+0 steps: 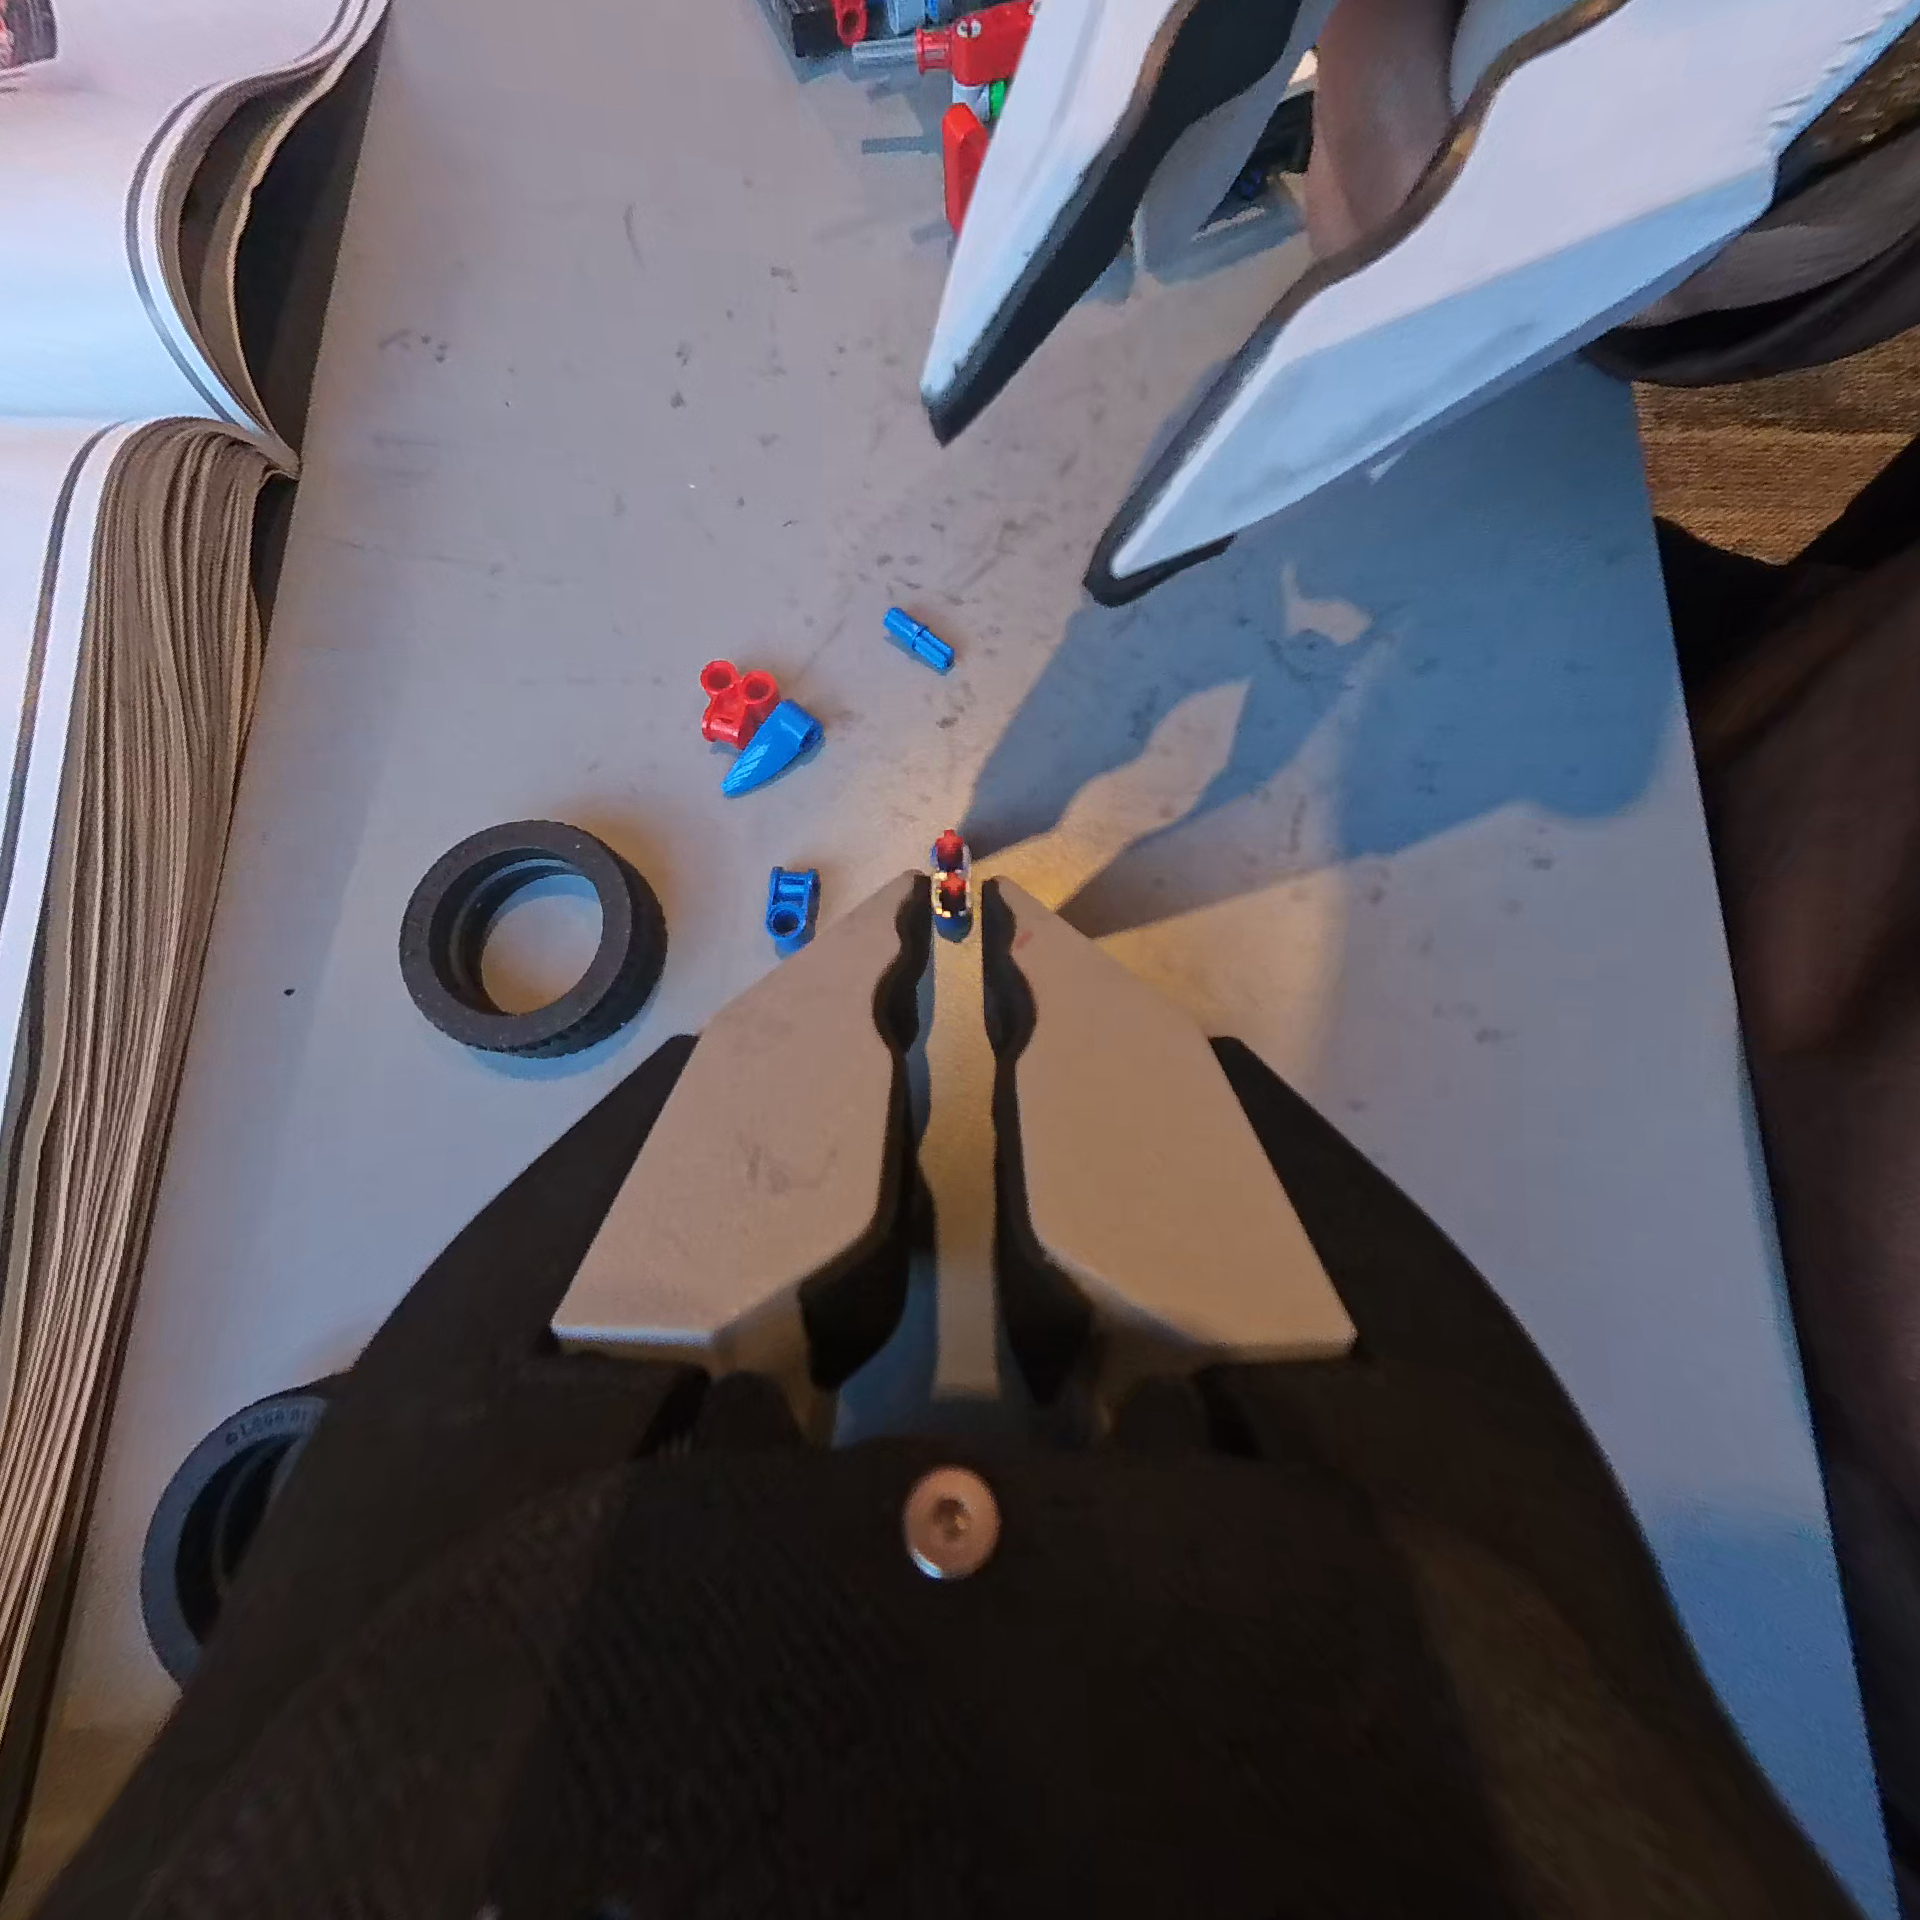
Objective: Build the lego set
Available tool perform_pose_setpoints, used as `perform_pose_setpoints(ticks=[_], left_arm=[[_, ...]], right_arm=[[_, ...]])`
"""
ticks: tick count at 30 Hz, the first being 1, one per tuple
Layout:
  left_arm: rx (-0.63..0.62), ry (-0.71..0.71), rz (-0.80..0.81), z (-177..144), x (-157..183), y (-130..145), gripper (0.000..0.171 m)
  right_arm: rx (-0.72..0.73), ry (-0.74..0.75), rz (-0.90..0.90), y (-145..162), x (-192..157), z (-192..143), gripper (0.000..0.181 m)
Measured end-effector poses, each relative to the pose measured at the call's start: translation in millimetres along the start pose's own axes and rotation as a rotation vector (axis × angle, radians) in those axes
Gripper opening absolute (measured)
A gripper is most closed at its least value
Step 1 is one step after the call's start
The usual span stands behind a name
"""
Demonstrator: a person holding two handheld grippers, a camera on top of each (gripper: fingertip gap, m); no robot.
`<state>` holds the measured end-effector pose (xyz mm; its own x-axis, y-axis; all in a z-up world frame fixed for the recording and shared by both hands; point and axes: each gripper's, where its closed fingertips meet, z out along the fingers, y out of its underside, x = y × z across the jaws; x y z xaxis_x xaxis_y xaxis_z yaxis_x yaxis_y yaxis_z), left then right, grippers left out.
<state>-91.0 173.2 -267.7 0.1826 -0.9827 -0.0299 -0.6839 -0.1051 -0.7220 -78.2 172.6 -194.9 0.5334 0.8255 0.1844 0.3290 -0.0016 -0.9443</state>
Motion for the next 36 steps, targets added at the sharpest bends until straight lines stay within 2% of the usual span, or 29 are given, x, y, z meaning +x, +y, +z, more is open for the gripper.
perform_pose_setpoints(ticks=[10,18,29,36], left_arm=[[0.001,0.009,-0.026,0.5,-1.6,-0.1,0.009],[-0.001,-0.06,0.027,-0.4,-3.9,-0.6,0.013],[-0.014,-0.072,0.004,-2.0,-5.3,-0.1,0.032],[-0.001,-0.039,-0.029,-0.7,-5.1,-0.3,0.032]], right_arm=[[-0.024,-0.018,0.011,3.3,-0.4,3.4,0.02],[-0.033,0.002,0.01,4.5,2.1,4.2,0.019],[-0.032,0.008,-0.005,4.4,1.3,4.3,0.019],[-0.015,-0.011,0.018,2.3,1.7,2.8,0.018]])
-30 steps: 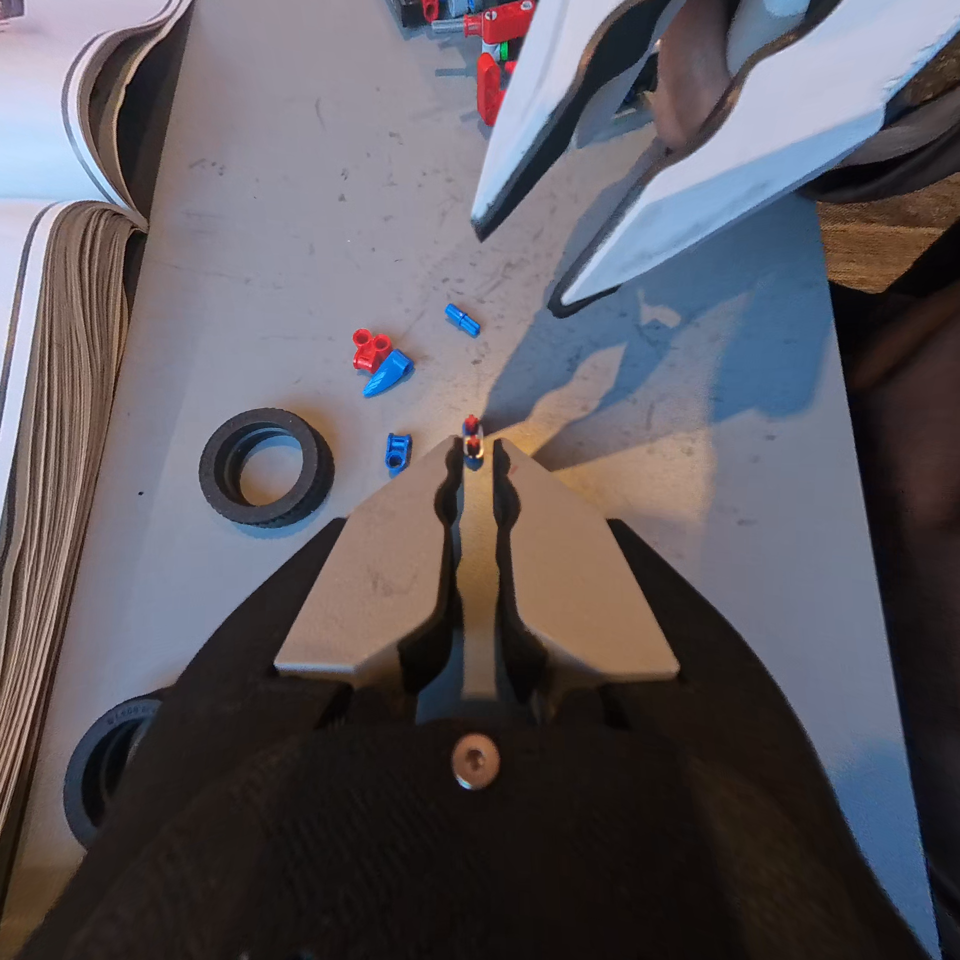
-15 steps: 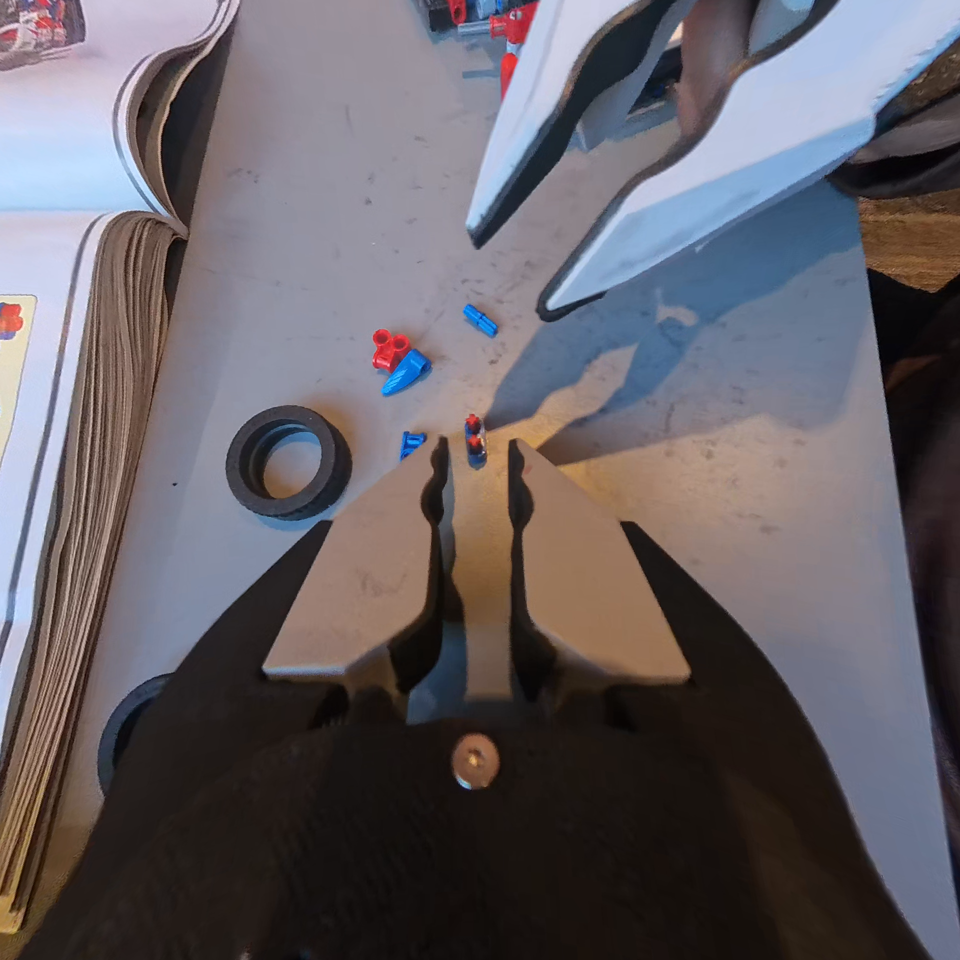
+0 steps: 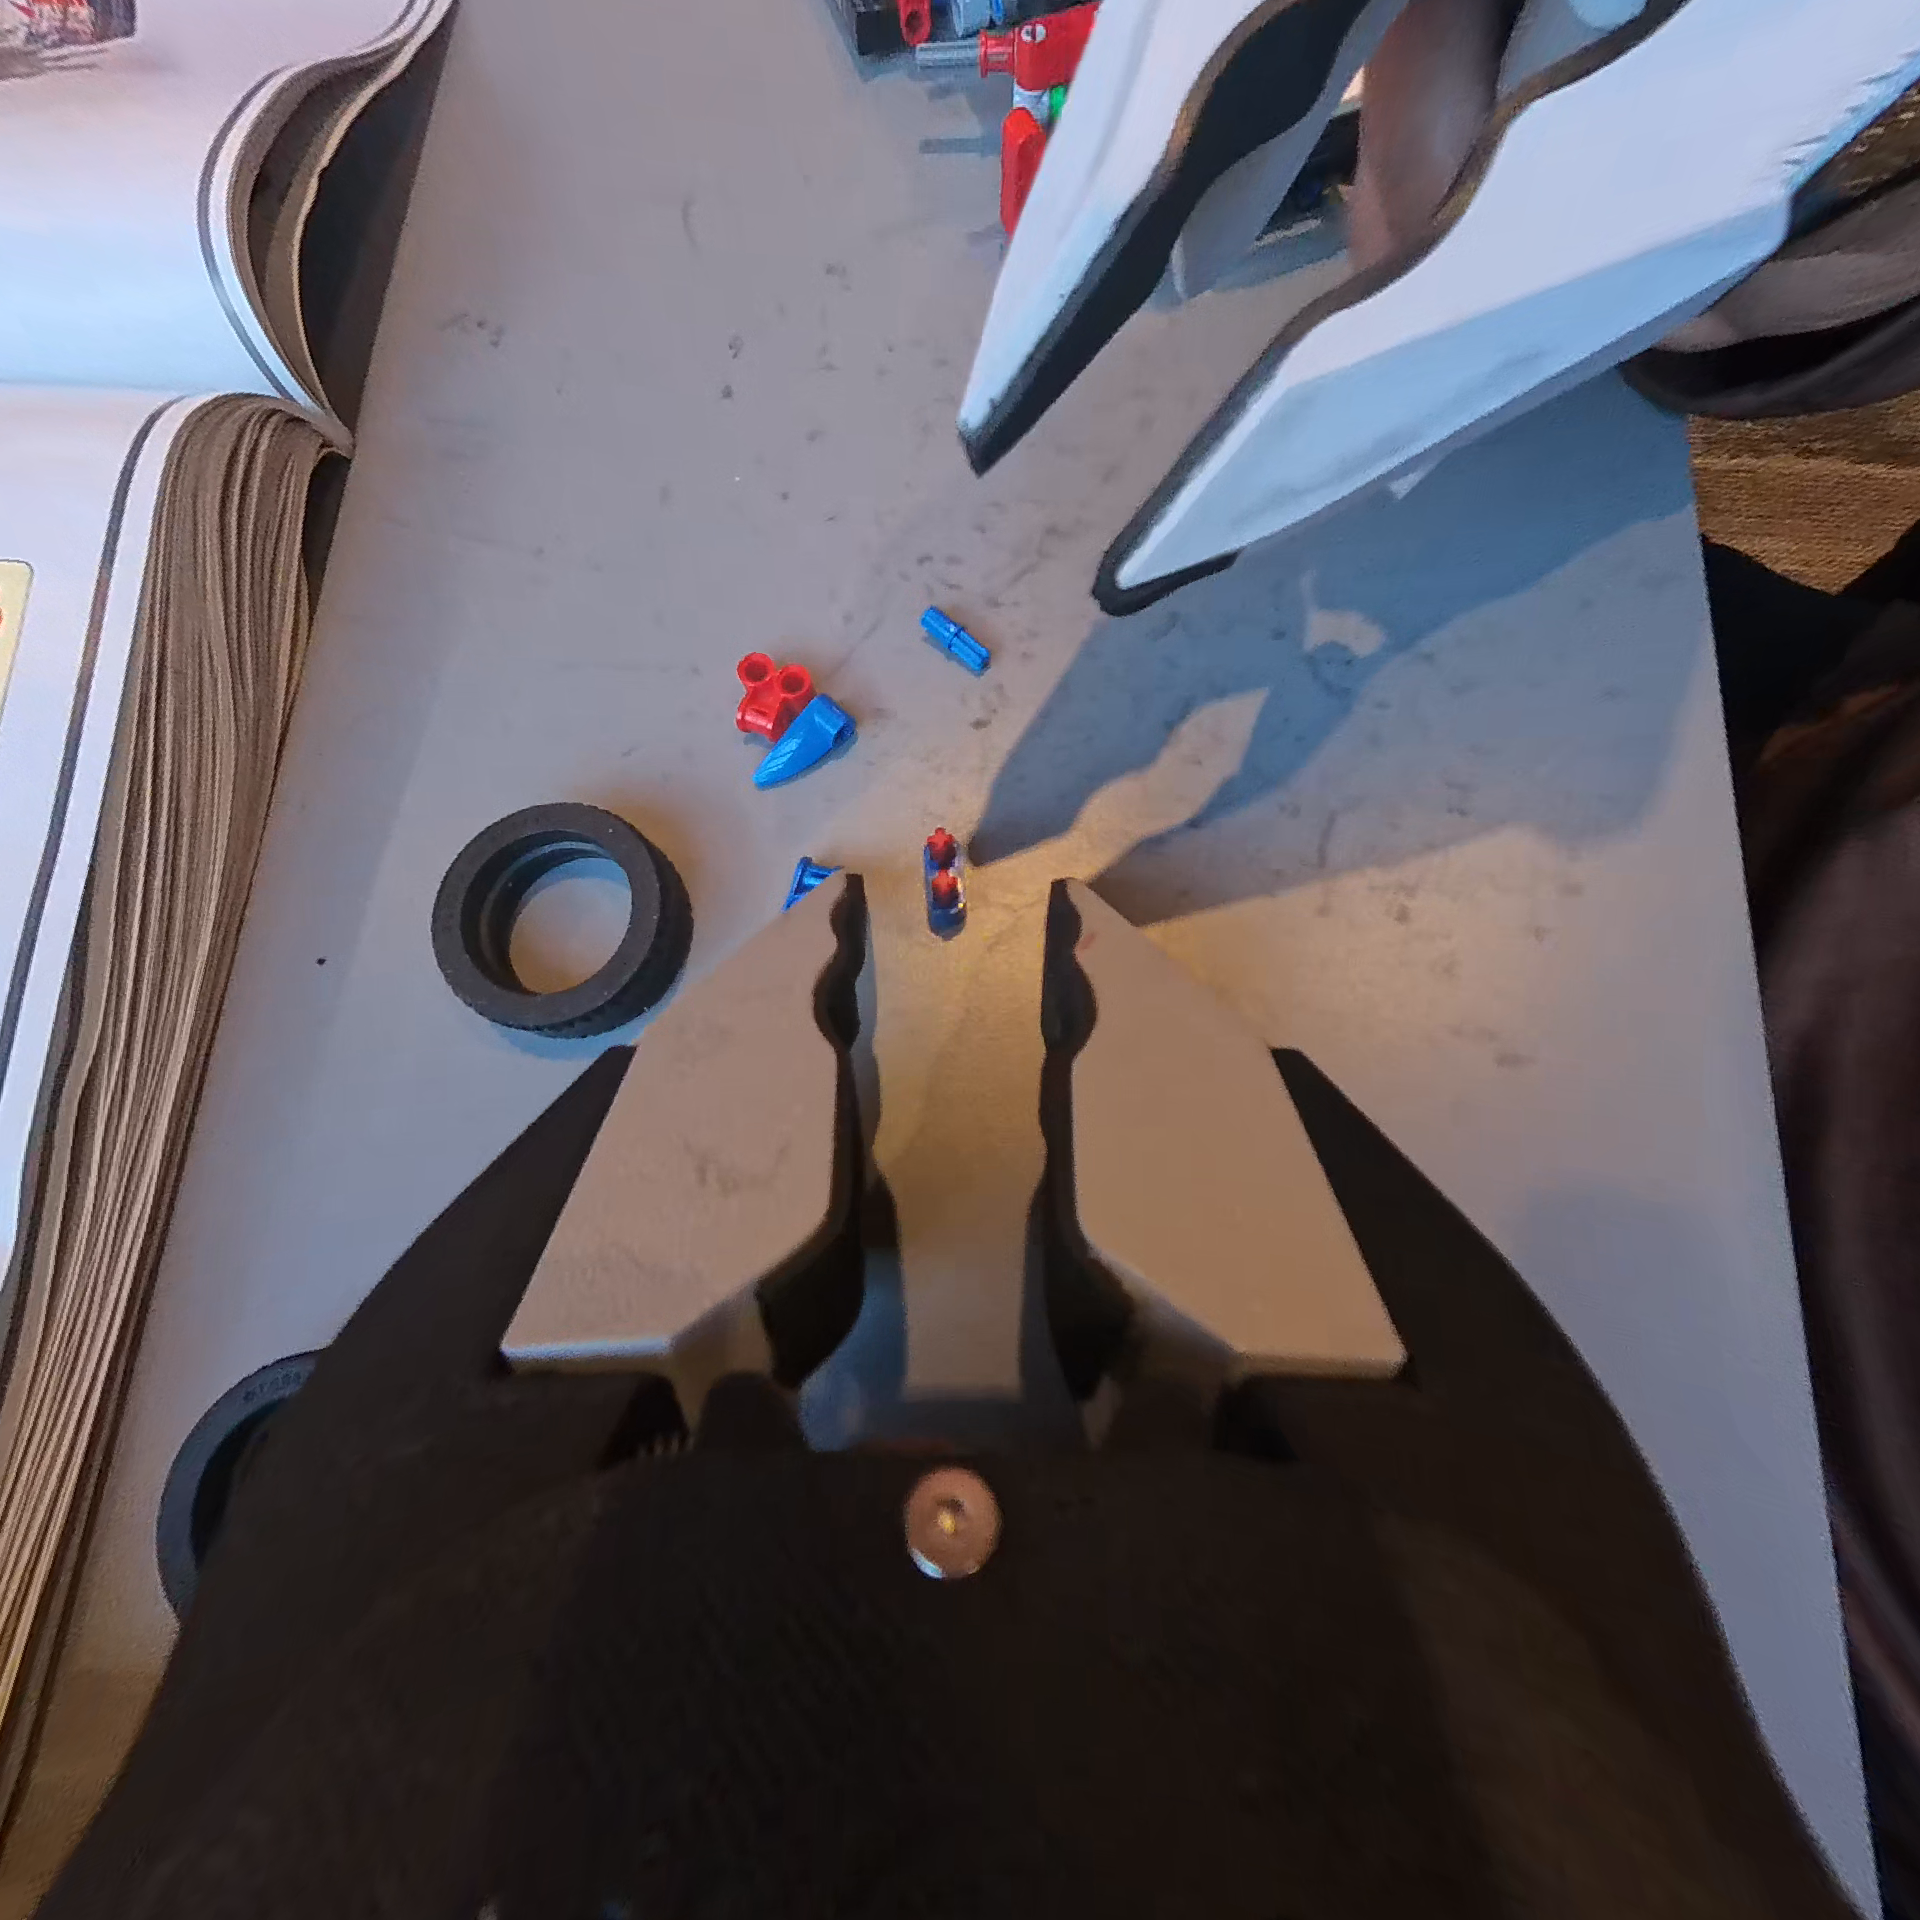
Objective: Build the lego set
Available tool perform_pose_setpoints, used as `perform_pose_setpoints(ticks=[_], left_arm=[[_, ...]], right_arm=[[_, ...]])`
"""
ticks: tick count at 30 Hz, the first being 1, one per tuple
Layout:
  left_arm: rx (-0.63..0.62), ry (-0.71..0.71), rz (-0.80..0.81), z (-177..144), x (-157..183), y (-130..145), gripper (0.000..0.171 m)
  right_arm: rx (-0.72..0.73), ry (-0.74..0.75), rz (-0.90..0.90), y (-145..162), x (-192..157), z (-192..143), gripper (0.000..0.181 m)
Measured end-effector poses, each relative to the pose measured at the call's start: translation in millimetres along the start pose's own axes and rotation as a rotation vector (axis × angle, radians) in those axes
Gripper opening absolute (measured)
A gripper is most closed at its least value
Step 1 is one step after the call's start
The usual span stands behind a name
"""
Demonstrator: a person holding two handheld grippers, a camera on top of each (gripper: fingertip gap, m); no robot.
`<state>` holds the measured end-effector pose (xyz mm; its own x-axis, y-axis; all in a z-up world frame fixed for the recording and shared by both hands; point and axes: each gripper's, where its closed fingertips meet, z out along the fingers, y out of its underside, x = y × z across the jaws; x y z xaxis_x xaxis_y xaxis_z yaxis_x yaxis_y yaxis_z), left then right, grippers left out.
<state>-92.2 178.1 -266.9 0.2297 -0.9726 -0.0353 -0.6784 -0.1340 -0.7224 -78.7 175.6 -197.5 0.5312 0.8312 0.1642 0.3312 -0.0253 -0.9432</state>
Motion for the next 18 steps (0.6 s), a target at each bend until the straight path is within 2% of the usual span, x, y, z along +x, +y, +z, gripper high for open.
perform_pose_setpoints(ticks=[18], left_arm=[[-0.016,-0.052,0.049,-1.7,-2.0,0.0,0.032]], right_arm=[[-0.02,0.028,-0.026,2.2,0.7,2.3,0.017]])
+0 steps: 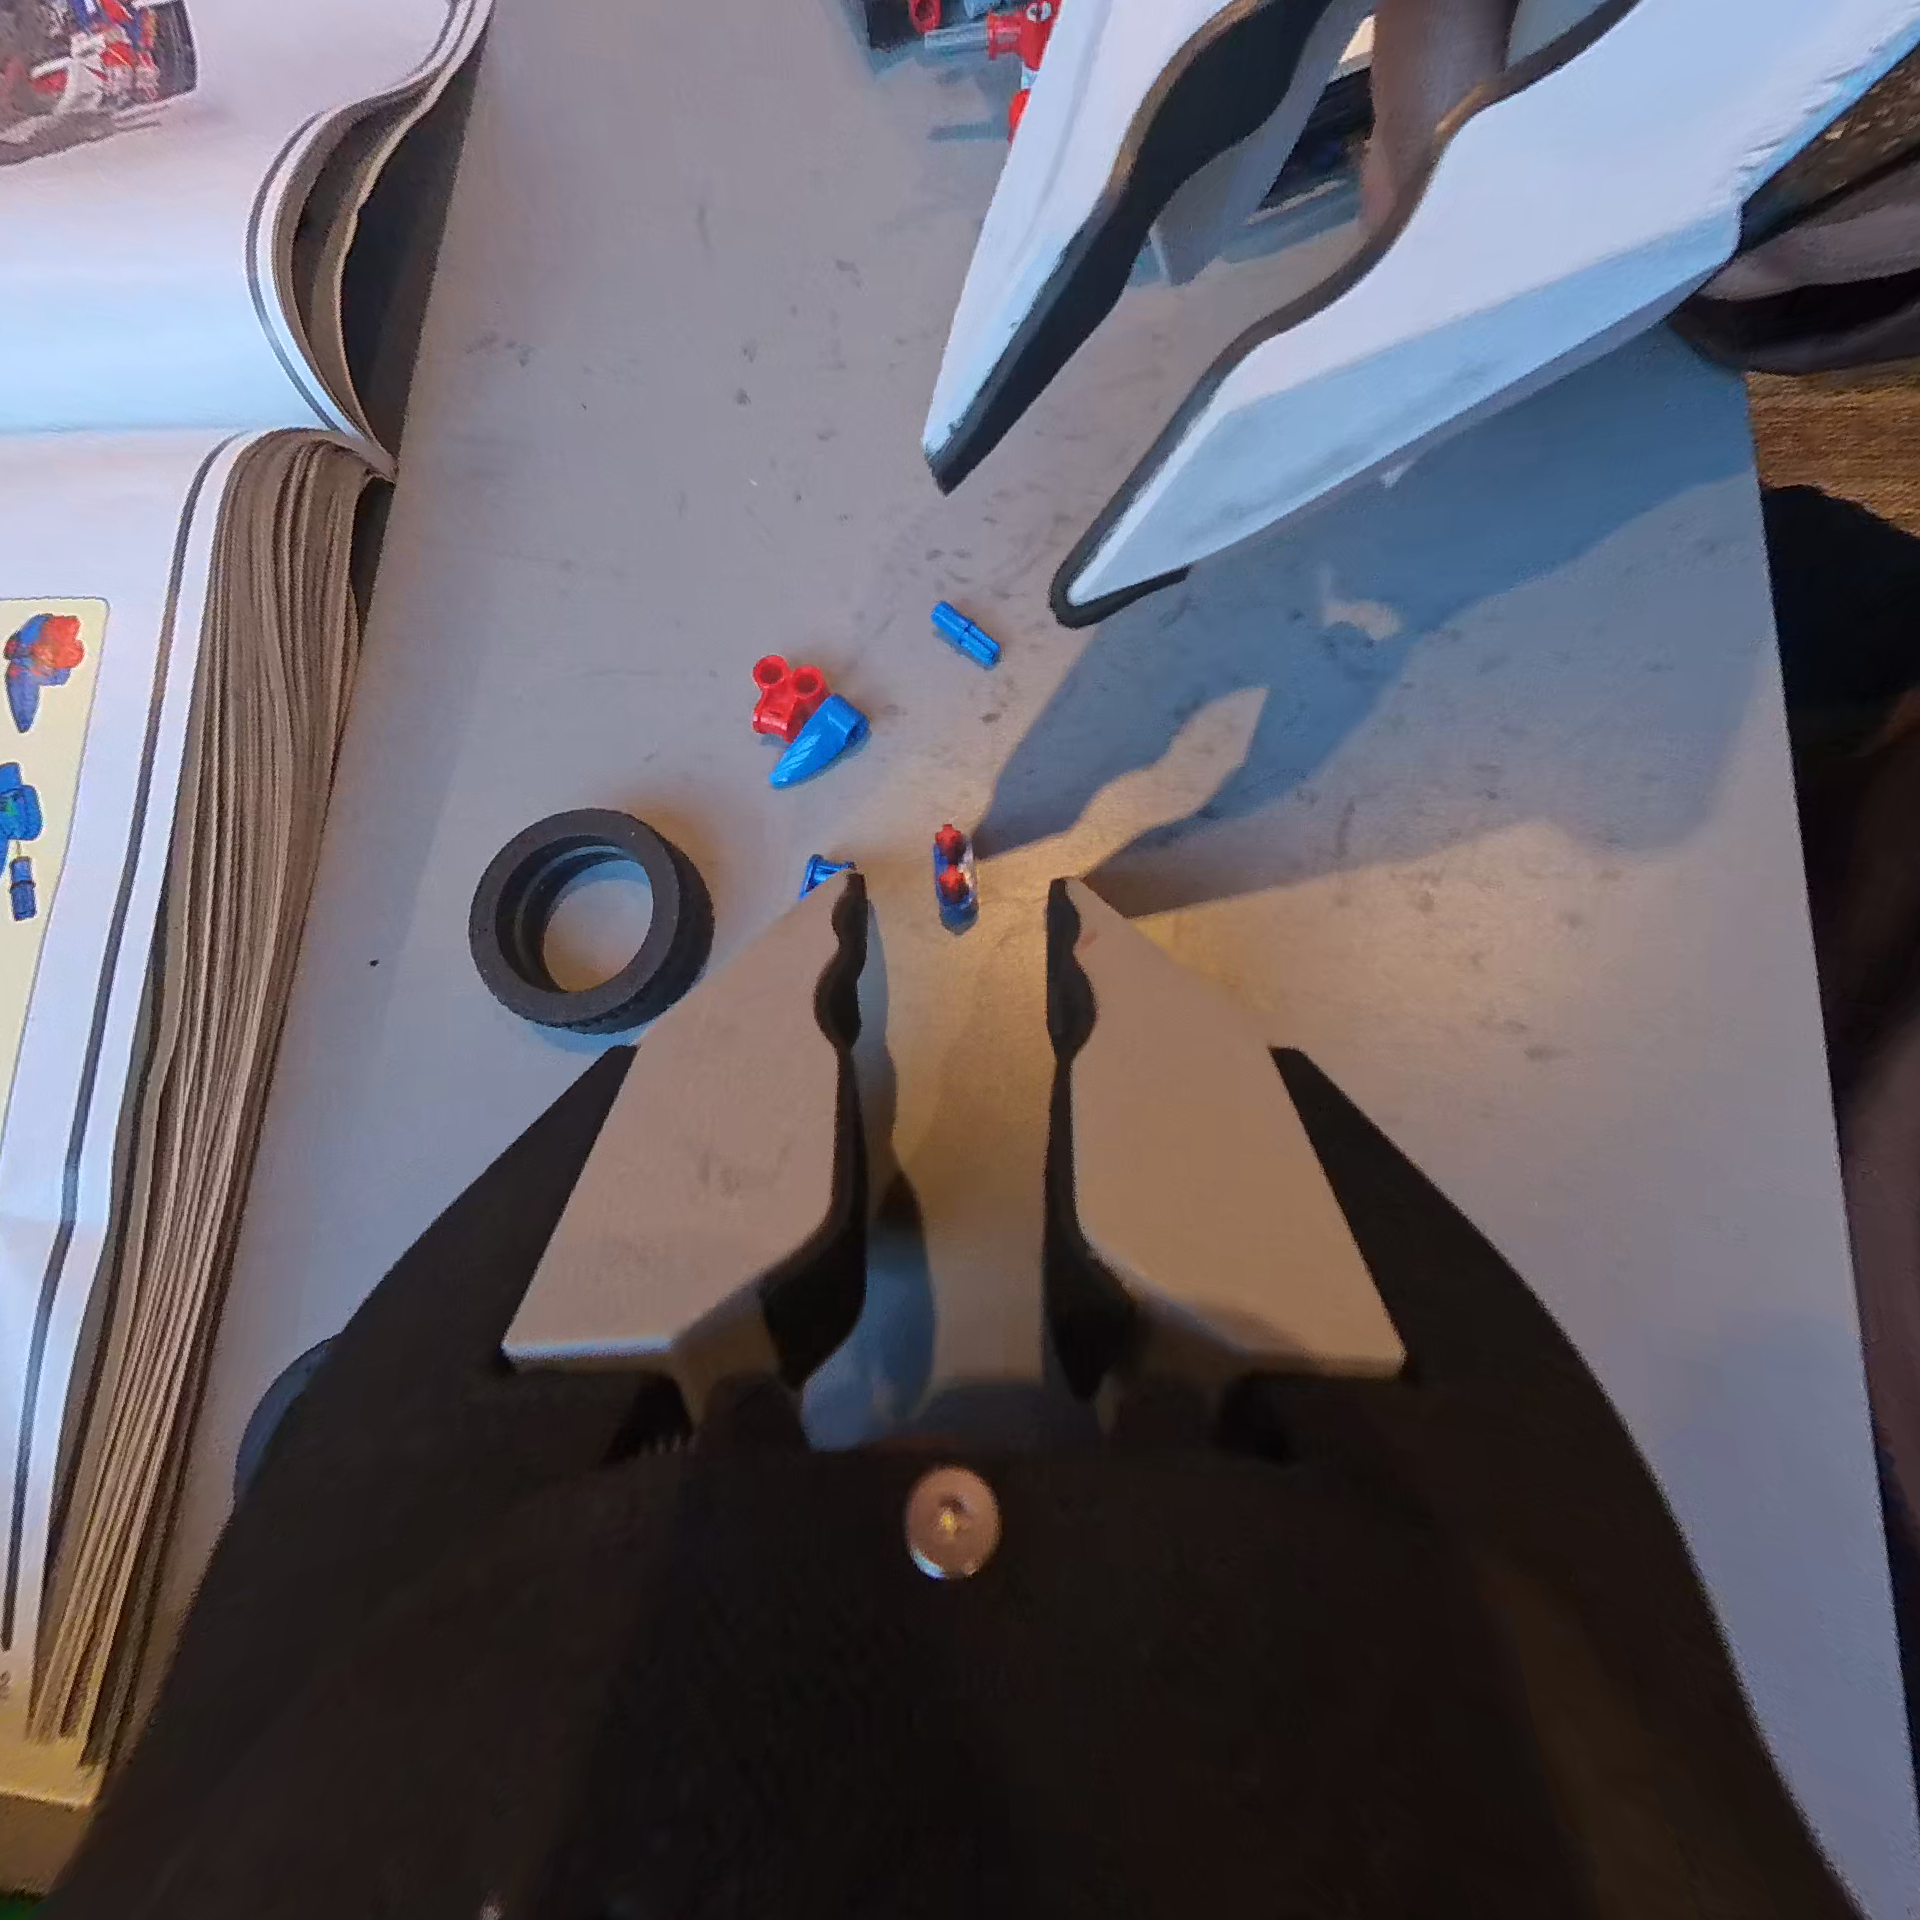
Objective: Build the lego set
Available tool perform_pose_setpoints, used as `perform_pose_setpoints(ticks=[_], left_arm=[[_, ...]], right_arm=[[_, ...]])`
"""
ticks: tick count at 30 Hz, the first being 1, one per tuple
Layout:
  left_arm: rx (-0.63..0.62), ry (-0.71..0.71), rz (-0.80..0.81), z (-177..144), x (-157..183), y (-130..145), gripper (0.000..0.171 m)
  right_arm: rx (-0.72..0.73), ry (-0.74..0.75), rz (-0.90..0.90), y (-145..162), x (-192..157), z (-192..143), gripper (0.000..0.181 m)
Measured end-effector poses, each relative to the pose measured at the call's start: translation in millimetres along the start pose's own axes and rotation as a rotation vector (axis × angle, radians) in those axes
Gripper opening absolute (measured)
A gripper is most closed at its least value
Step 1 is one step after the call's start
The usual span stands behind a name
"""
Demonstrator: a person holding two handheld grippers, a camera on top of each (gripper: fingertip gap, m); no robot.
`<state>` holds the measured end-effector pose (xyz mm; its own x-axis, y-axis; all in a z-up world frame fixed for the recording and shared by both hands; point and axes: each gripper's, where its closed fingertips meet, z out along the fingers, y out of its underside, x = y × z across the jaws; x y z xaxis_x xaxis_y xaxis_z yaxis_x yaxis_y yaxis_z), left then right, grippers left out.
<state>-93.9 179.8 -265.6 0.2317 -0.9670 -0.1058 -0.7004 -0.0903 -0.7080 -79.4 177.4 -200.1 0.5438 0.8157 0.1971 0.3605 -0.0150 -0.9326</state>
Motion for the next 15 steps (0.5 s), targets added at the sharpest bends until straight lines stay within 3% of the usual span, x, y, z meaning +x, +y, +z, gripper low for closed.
perform_pose_setpoints(ticks=[15], left_arm=[[-0.003,0.011,-0.016,-1.0,-1.2,2.0,0.028]], right_arm=[[-0.068,0.054,0.062,10.3,14.0,5.5,0.017]])
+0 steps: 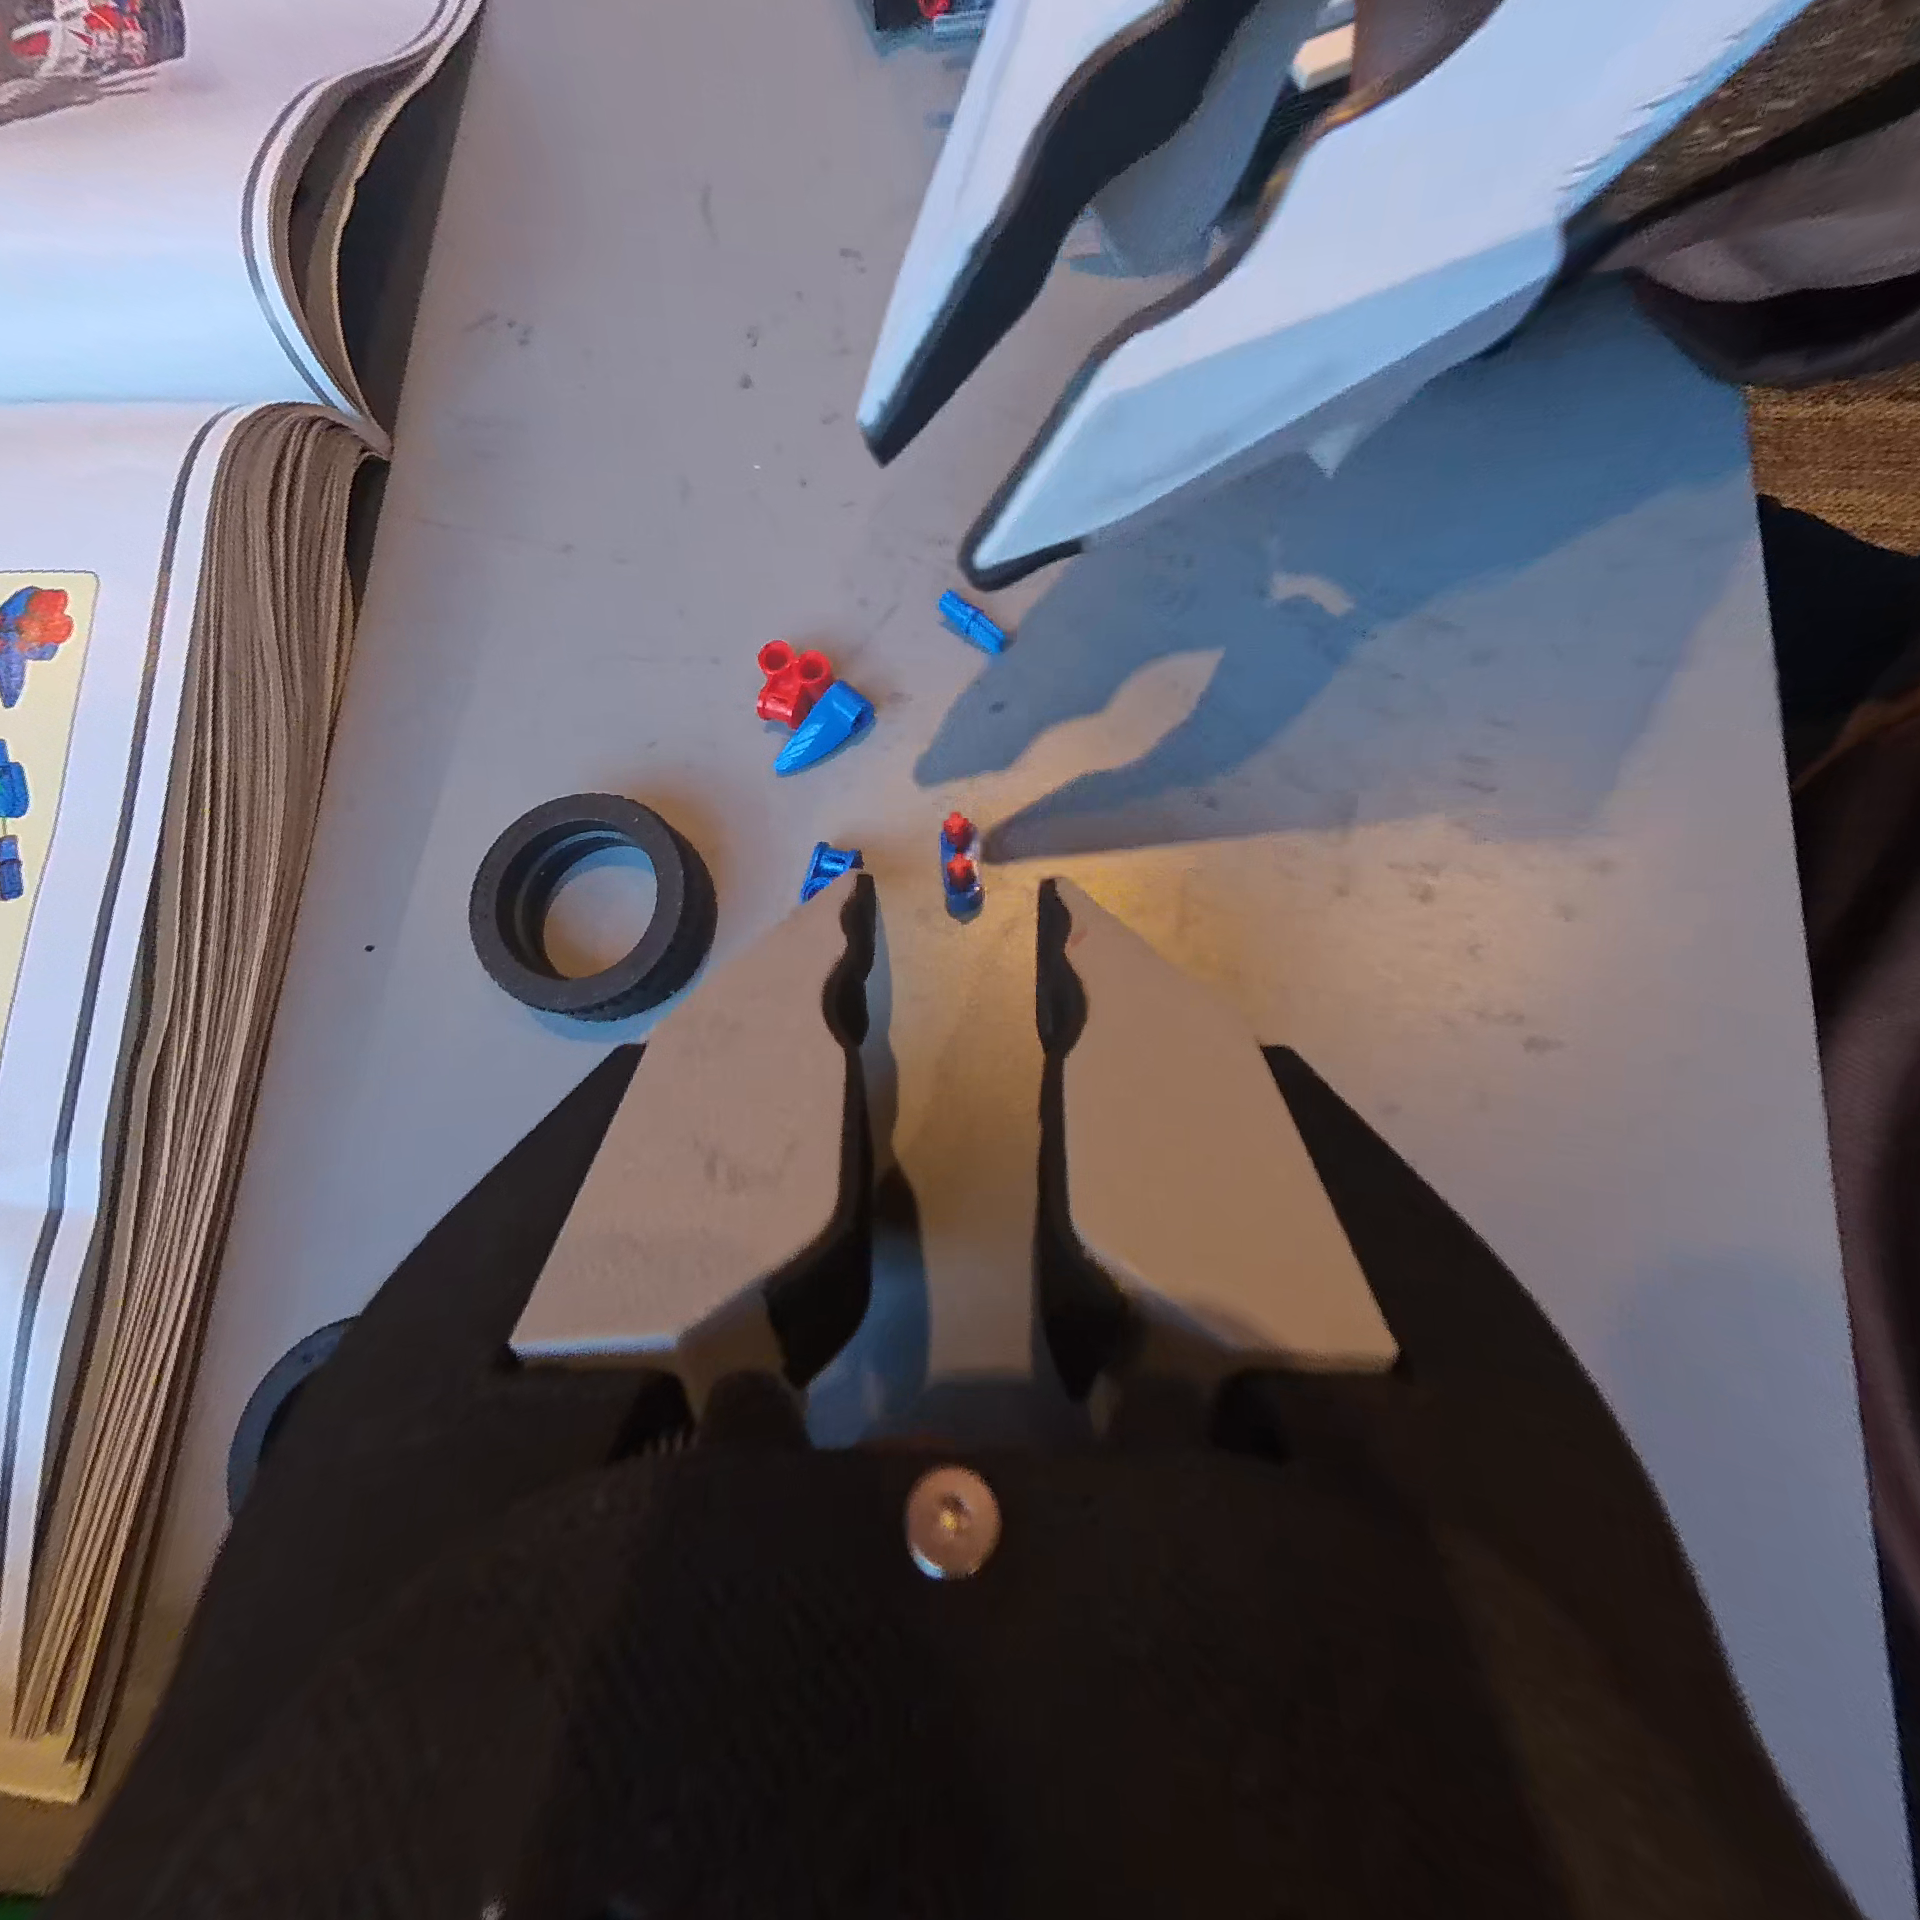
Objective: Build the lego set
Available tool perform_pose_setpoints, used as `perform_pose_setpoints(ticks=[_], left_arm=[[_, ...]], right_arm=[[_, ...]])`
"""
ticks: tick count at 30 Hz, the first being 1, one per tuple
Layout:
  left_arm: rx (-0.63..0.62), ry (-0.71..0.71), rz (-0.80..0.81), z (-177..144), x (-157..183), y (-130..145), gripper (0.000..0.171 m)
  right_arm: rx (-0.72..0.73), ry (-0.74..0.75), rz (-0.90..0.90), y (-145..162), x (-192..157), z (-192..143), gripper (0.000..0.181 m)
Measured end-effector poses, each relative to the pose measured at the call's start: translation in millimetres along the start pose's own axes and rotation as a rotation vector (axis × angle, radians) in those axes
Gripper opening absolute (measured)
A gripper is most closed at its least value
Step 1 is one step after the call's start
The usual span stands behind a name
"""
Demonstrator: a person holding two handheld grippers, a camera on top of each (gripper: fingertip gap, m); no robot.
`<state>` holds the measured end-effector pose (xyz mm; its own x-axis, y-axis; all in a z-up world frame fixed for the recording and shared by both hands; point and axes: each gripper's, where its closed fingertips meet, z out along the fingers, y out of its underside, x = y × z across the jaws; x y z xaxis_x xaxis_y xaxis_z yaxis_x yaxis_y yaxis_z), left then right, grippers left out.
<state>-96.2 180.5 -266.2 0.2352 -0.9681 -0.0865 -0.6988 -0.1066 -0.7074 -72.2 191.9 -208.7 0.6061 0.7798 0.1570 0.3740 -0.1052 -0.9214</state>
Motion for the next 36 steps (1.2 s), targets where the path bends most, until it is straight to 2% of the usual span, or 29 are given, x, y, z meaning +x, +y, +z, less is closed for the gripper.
perform_pose_setpoints(ticks=[7,13,17,20,26,31,32,36], left_arm=[[-0.005,-0.004,-0.004,-1.6,-2.1,2.5,0.019],[-0.027,-0.006,-0.006,-5.3,-4.7,6.6,0.015],[-0.037,0.005,0.02,-5.3,0.9,6.5,0.009],[-0.04,0.003,0.033,-6.1,1.4,7.3,0.008],[-0.048,0.001,0.03,-8.0,0.3,9.2,0.01],[-0.052,-0.001,0.04,-7.8,1.7,9.1,0.007],[-0.056,-0.004,0.043,-8.2,1.6,9.3,0.007],[-0.066,-0.014,0.054,-9.2,0.7,10.3,0.009]], right_arm=[[-0.197,0.025,0.049,26.5,9.5,13.5,0.017],[-0.253,-0.053,0.089,35.7,4.3,13.0,0.017],[-0.287,-0.099,0.067,28.9,0.9,22.3,0.013],[-0.328,-0.19,0.007,20.8,-8.3,31.4,0.013],[-0.465,-0.294,-0.153,28.0,-11.8,49.5,0.015],[-0.538,-0.352,-0.167,36.5,-16.1,57.6,0.015],[-0.557,-0.361,-0.172,40.2,-16.8,58.0,0.01],[-0.553,-0.367,-0.151,37.6,-17.7,58.5,0.008]])
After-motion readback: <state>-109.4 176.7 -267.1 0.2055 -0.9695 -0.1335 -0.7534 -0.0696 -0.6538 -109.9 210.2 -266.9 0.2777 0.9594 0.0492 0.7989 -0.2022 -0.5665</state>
